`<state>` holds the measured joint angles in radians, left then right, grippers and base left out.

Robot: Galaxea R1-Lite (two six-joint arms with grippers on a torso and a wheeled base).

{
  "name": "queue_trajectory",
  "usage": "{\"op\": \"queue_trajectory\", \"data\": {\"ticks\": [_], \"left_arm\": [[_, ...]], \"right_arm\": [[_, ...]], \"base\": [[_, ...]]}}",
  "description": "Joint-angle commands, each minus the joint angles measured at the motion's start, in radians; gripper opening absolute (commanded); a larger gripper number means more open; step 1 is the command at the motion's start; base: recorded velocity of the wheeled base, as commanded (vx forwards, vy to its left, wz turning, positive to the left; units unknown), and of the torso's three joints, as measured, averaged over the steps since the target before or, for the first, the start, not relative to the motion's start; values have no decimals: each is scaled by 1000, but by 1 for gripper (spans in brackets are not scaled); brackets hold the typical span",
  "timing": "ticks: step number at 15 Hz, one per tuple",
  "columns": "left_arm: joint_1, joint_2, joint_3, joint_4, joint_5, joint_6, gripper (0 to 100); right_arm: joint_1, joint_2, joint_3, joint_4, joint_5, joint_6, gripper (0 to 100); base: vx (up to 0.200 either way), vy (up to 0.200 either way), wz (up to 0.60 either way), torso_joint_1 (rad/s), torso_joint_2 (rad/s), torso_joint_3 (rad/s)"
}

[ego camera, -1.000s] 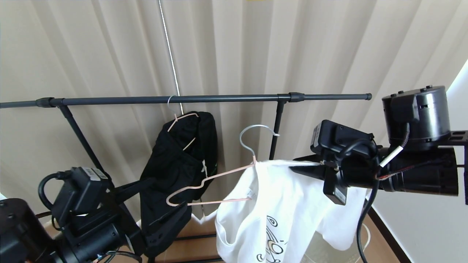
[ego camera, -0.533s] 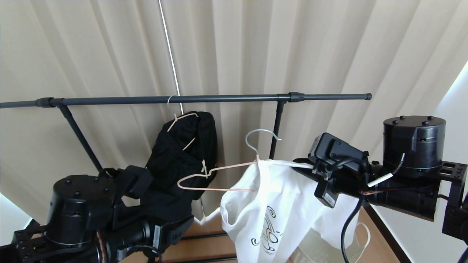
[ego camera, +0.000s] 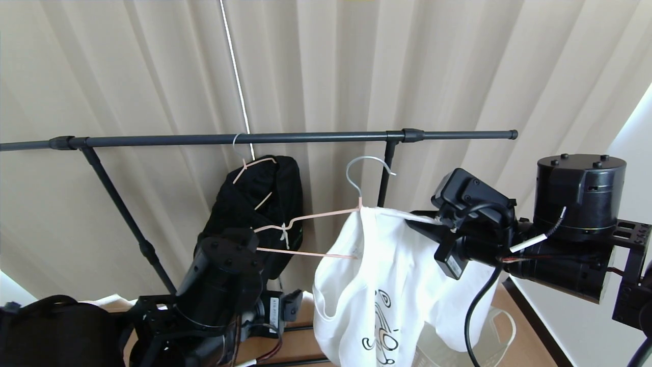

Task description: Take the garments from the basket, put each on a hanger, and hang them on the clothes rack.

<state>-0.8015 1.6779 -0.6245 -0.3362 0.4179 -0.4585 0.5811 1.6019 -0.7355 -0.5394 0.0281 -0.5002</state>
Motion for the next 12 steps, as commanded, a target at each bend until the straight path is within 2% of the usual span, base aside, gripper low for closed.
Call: {"op": "queue_trajectory", "data": {"ticks": [1, 3, 8, 12], "left_arm": [[-41, 91, -12, -27, 10, -2, 100], [-53, 123, -29, -69, 32, 0, 100], [-58, 240, -52, -222, 157, 6, 100], [-56, 287, -75, -250, 203, 24, 100]], "right_arm": [[11, 1, -12, -1, -2, 20, 0], [22, 0, -12, -1, -19, 29, 0], [33, -8, -16, -1, -25, 51, 0], [31, -4, -18, -1, -25, 51, 0]], "base": [[0, 0, 0, 0, 0, 0], [0, 0, 0, 0, 0, 0], [0, 0, 0, 0, 0, 0], [0, 0, 0, 0, 0, 0]]}}
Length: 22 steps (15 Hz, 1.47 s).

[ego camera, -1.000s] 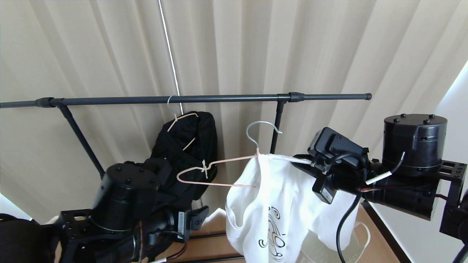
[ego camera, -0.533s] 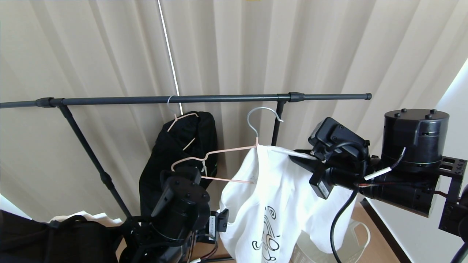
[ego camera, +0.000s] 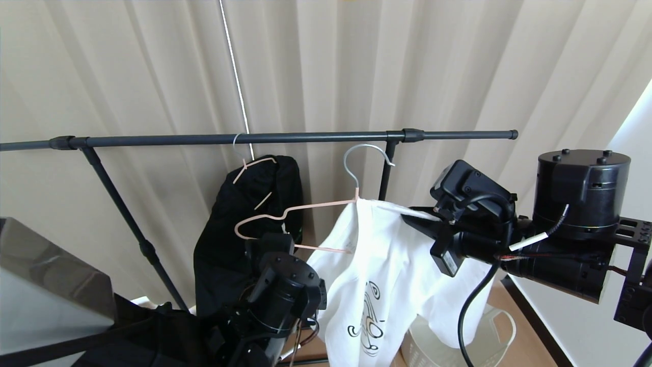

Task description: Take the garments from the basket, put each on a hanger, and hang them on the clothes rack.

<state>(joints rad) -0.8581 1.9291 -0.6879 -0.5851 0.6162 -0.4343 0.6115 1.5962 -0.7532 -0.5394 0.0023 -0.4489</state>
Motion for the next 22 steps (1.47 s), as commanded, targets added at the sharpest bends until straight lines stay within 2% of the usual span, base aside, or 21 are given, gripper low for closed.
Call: {"op": "queue_trajectory", "data": {"ticks": [1, 11, 12, 16, 19, 22], "left_arm": [[1, 47, -16, -1, 11, 0, 100], [10, 111, -10, -2, 20, -1, 100], [10, 113, -4, -7, 28, -1, 0], [17, 90, -5, -9, 30, -1, 0], [56, 28, -4, -7, 28, 3, 0], [88, -21, -4, -9, 28, 68, 0]], "right_arm": [[1, 2, 0, -1, 1, -1, 0], [-1, -7, -2, -1, 1, -1, 0], [-2, -7, -2, -1, 1, -1, 0], [-4, -5, -2, -1, 1, -1, 0], [-6, 5, -6, -1, 1, -1, 0], [-6, 5, -6, -1, 1, 1, 0]], "base": [[0, 0, 0, 0, 0, 0], [0, 0, 0, 0, 0, 0], [0, 0, 0, 0, 0, 0], [0, 0, 0, 0, 0, 0], [0, 0, 0, 0, 0, 0], [0, 0, 0, 0, 0, 0]]}}
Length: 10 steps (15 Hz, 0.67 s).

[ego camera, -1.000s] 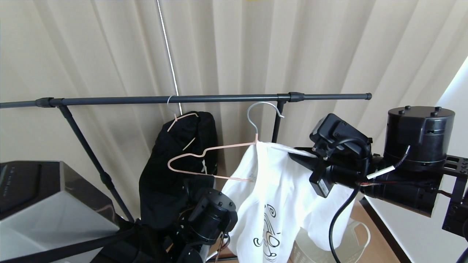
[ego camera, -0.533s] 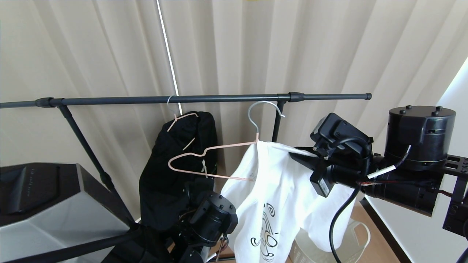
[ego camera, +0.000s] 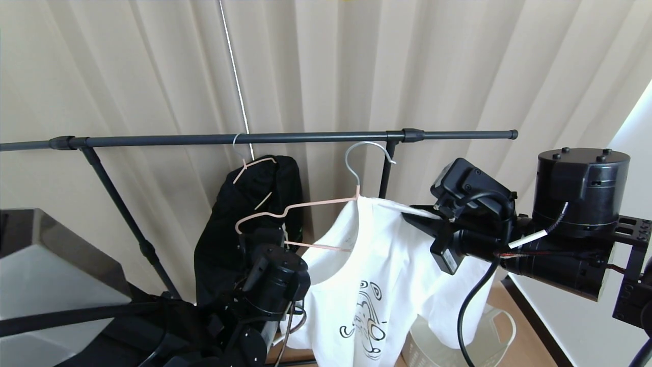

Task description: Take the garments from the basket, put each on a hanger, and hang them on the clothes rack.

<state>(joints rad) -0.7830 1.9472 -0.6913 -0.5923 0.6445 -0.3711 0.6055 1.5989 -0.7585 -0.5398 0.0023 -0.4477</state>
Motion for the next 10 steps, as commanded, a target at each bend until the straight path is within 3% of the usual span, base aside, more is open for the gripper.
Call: {"op": "queue_trajectory", "data": {"ticks": [1, 10], "left_arm": [[14, -56, -2, -1, 0, 18, 0], [122, -111, -4, -23, 0, 106, 0]], "right_arm": [[0, 4, 1, 0, 1, 0, 0], [-1, -10, 16, 1, 1, -2, 0]], "base": [[0, 0, 0, 0, 0, 0], [0, 0, 0, 0, 0, 0]]}}
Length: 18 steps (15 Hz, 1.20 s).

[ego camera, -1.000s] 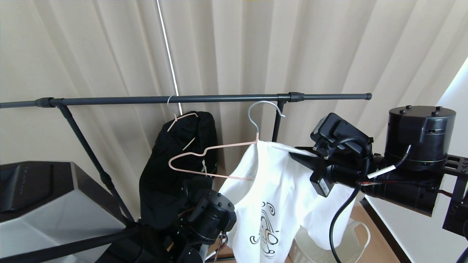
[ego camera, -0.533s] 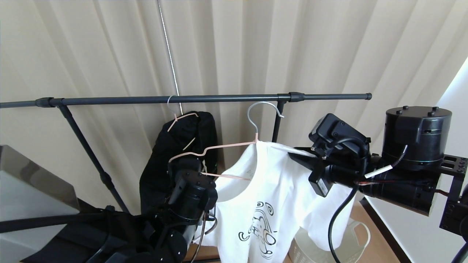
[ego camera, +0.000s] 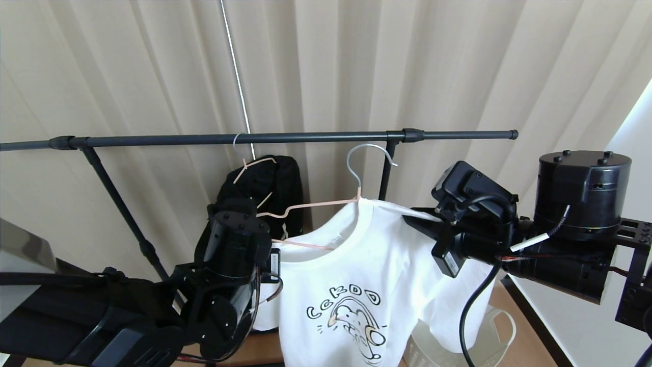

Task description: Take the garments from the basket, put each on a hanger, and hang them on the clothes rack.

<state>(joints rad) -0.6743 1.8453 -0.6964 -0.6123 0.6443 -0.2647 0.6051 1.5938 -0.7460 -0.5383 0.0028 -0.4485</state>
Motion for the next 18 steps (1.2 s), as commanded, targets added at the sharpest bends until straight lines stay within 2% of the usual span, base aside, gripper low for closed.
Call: {"op": "queue_trajectory", "data": {"ticks": [1, 7, 12, 16, 18], "left_arm": [[21, -9, 1, -4, 0, 1, 0], [71, -41, 3, -7, 0, 22, 0], [124, -95, 0, -9, 0, 82, 0], [127, -98, -20, -9, 0, 93, 0], [107, -100, -46, -9, 0, 124, 0]], "right_arm": [[-4, -9, 7, 0, 0, -1, 0], [-39, -20, 14, 3, 2, -9, 0], [-53, -12, 16, 3, 3, -30, 0], [-53, -8, 20, 3, 3, -30, 0], [-48, 11, 14, 0, 2, -29, 0]], "base": [[0, 0, 0, 0, 0, 0], [0, 0, 0, 0, 0, 0], [0, 0, 0, 0, 0, 0], [0, 0, 0, 0, 0, 0], [0, 0, 0, 0, 0, 0]]}}
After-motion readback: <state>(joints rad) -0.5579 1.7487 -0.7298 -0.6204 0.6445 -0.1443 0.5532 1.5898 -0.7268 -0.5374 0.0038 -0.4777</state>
